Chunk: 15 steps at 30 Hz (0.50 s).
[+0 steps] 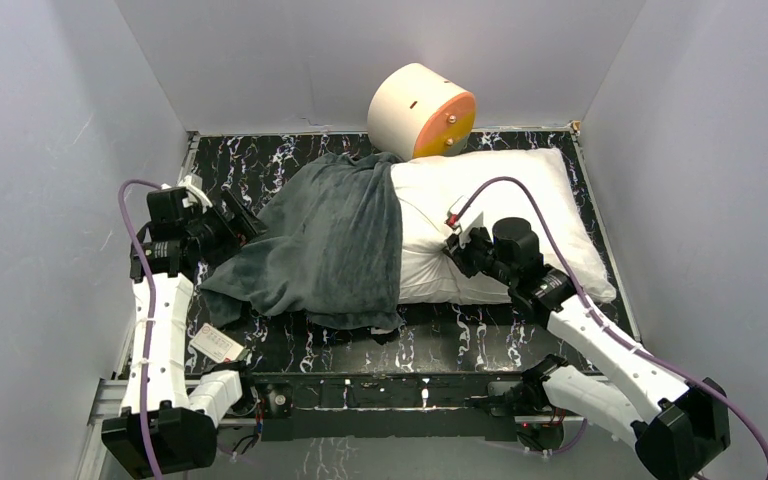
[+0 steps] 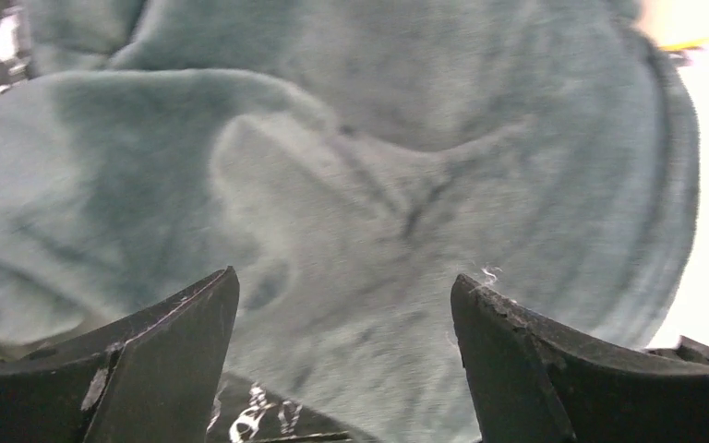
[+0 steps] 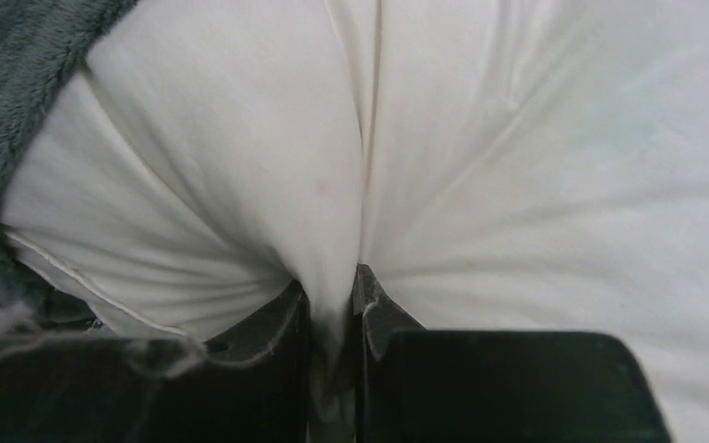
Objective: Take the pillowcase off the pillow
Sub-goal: Remove the pillow from the pillowcase.
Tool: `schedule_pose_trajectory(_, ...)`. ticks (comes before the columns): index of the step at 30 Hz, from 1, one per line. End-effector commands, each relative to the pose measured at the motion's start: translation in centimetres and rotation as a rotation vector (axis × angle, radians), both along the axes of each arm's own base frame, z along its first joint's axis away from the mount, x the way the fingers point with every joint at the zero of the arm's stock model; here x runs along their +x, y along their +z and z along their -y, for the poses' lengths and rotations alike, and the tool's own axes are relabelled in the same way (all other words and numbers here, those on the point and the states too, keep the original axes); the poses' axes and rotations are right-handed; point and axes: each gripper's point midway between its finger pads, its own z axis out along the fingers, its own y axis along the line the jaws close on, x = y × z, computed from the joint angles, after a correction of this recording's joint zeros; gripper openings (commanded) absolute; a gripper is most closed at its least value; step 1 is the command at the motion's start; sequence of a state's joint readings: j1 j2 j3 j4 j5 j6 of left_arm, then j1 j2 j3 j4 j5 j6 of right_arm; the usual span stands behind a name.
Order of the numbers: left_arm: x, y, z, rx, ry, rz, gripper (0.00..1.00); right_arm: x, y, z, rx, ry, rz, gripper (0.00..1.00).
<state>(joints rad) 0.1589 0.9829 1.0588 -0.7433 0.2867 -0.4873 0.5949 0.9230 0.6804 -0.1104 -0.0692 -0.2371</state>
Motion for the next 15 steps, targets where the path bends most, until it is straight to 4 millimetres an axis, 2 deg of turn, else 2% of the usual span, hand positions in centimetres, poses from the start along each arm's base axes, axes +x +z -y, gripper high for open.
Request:
schedule_pose_trajectory(1,2.3,3.3,4.0,-0.203,-0.179,0.143,0.85,-3.2,-1.2,-1.3,0.066,0.128,-0.102,0.29)
schedule_pose_trajectory(3,3.1,3.5,5.1,-0.265,-0.233,0.143,0.86,-3.6,-0.9,-1.6,0.086,0.147,-0.1,0.32)
schedule_pose_trajectory(6,4.1,2.7,6.8,-0.301,-0.295,0.123,0.88,-4.0,0.1,-1.8,0.115,0.166,-0.088,0.34)
schedule_pose_trajectory(10,4.5,-0.7,9.2,-0.307,-0.352,0.036,0.88,-4.5,2.0,-2.1,0.166,0.18,-0.062,0.4)
schedule_pose_trajectory(12,3.8,-2.7,11.1,-0.315,-0.402,-0.026,0.87,-4.7,2.9,-2.2,0.194,0.182,-0.053,0.42)
schedule_pose_trajectory(15,2.8,-5.1,12.8,-0.306,-0.429,-0.089,0.84,-4.7,4.7,-2.3,0.242,0.173,-0.024,0.47)
